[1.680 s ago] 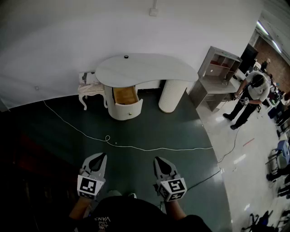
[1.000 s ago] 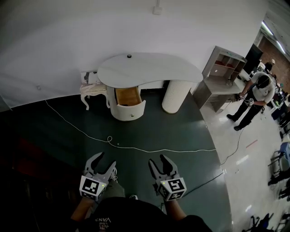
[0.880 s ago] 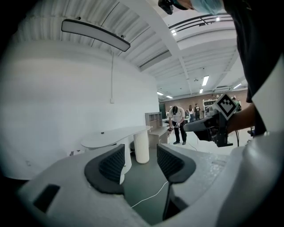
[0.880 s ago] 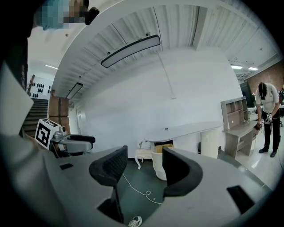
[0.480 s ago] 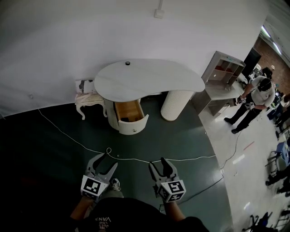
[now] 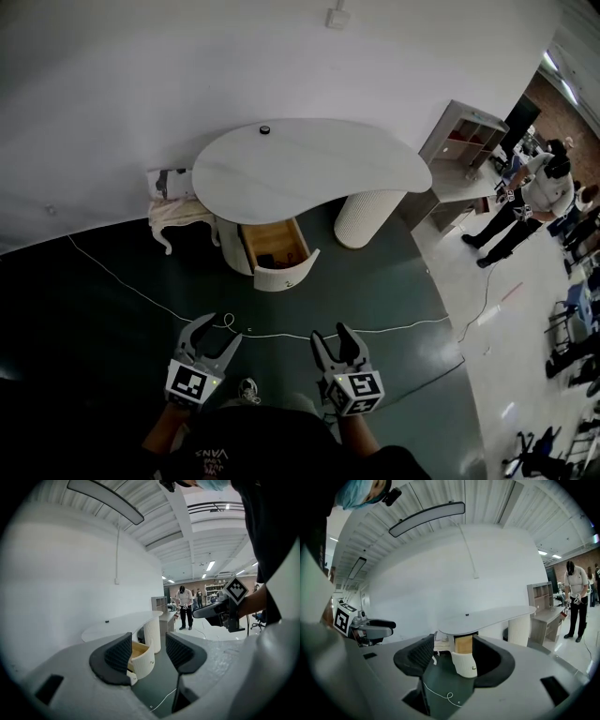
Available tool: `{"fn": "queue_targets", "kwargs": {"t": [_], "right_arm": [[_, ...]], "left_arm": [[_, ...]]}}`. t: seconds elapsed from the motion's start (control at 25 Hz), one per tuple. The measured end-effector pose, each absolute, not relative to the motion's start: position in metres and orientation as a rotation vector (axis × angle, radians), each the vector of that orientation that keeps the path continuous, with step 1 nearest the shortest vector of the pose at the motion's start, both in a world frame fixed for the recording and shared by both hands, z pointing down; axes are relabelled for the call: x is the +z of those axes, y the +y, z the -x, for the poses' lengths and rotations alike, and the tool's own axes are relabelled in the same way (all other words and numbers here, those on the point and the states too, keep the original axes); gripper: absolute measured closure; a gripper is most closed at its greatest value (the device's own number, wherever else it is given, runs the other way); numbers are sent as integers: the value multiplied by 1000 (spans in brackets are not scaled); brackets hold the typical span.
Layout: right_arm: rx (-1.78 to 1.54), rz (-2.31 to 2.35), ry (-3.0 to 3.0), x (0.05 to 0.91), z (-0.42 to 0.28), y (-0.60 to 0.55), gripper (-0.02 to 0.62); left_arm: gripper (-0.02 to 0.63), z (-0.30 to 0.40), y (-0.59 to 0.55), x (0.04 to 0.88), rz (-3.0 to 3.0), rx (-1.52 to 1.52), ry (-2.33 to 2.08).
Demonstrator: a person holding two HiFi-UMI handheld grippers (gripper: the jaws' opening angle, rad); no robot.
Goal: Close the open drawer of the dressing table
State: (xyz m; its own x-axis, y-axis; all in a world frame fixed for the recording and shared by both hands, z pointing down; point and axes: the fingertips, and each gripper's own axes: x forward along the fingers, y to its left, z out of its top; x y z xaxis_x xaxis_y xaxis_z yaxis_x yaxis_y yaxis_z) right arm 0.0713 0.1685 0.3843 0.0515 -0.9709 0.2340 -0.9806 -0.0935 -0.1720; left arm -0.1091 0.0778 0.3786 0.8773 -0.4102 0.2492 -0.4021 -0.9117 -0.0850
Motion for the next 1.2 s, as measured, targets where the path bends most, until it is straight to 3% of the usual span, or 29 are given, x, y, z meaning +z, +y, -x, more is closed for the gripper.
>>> {"fn": "queue_targets", "kwargs": {"t": [0.68,1.2], "right_arm": [[468,-2075,-2108,442,-119,56,358],[680,-1945,-2031,552,-169,-3,350]], "left_arm": [[387,55,-11,408,3039,-445,794],[387,7,-60,452,3030,-571,894]]}}
